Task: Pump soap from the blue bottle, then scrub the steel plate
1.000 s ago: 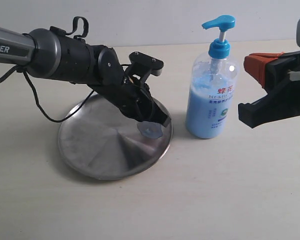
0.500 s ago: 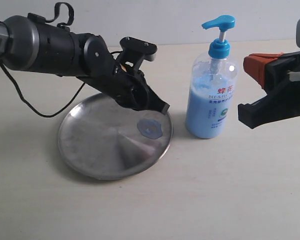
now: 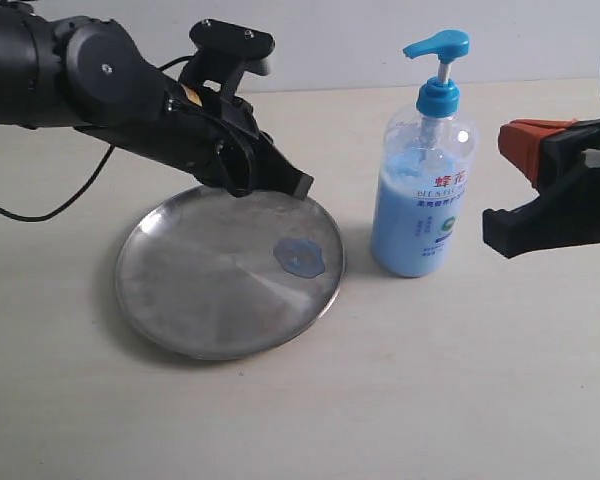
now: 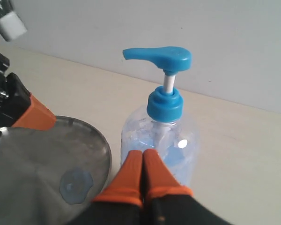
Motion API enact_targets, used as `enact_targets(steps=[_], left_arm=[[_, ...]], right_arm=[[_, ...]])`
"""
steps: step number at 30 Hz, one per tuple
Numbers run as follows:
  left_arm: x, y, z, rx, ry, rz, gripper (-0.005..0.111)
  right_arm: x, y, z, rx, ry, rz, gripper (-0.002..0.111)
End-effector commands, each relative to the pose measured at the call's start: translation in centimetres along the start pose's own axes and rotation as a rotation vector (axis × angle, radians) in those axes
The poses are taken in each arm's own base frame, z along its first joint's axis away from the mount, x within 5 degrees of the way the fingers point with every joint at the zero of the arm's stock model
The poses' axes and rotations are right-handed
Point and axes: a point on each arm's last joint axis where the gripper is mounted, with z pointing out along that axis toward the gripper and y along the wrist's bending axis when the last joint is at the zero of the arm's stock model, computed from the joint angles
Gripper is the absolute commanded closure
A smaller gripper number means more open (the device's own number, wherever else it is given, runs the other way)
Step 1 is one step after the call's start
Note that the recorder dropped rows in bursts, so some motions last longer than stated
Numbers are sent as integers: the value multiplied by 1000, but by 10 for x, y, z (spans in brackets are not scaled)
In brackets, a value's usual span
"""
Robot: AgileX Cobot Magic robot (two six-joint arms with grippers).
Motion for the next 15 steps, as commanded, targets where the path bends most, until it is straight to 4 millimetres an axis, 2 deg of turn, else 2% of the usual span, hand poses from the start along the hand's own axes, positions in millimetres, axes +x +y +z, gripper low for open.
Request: enact_targets(steps=[1,15], left_arm=[[-1,-2,-27,-7,-57,4,107],[17,-13,-121,0,-223,10,107]], right_arm=[[0,2,-1,-26,14,30,108],[-37,33,-8,-360,53,99,108]])
